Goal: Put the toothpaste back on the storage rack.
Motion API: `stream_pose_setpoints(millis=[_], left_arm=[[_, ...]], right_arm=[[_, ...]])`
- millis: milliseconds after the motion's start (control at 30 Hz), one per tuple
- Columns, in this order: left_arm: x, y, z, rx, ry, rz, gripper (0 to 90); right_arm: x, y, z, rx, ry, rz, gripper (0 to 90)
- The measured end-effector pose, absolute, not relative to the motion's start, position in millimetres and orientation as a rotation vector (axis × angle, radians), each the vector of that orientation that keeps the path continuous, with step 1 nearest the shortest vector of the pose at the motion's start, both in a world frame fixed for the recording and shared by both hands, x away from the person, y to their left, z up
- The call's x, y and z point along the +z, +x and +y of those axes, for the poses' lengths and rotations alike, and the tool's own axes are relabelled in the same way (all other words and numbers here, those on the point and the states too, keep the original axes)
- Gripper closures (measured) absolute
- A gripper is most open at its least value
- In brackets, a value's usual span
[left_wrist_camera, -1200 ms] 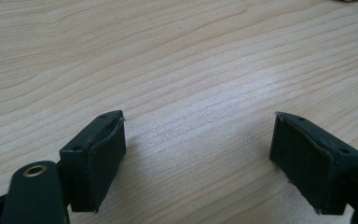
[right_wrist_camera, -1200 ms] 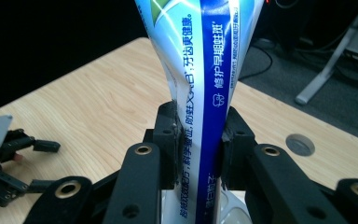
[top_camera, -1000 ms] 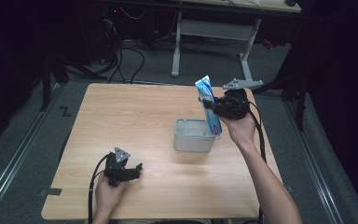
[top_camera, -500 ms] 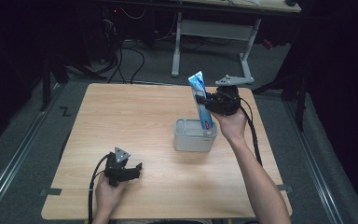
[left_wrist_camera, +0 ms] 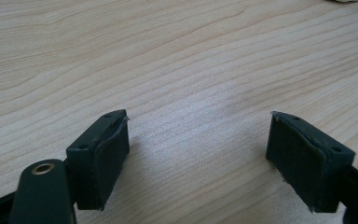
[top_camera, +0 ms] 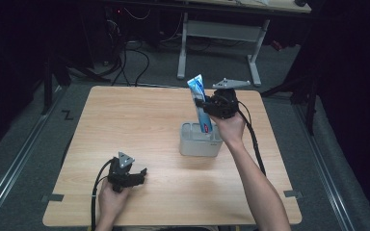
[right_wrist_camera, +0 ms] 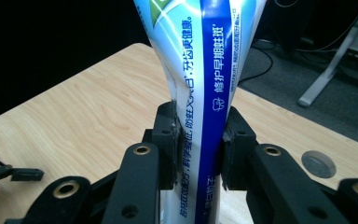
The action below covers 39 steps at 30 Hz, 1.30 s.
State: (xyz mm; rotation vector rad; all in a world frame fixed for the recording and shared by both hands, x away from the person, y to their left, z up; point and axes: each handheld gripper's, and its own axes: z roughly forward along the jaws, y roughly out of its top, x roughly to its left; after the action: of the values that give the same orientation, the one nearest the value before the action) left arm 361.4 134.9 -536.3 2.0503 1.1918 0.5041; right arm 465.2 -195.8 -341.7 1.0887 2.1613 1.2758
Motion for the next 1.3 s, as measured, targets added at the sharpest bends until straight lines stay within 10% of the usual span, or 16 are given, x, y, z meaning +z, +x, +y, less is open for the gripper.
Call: stream_pose_setpoints(millis=[1300], left_arm=[[-536.3,361.6,134.6,0.504,2.053,1.189,21.0]], right_arm=[[-380.3,462.4,-188.2,1.141,1.068,2.272,71.6]])
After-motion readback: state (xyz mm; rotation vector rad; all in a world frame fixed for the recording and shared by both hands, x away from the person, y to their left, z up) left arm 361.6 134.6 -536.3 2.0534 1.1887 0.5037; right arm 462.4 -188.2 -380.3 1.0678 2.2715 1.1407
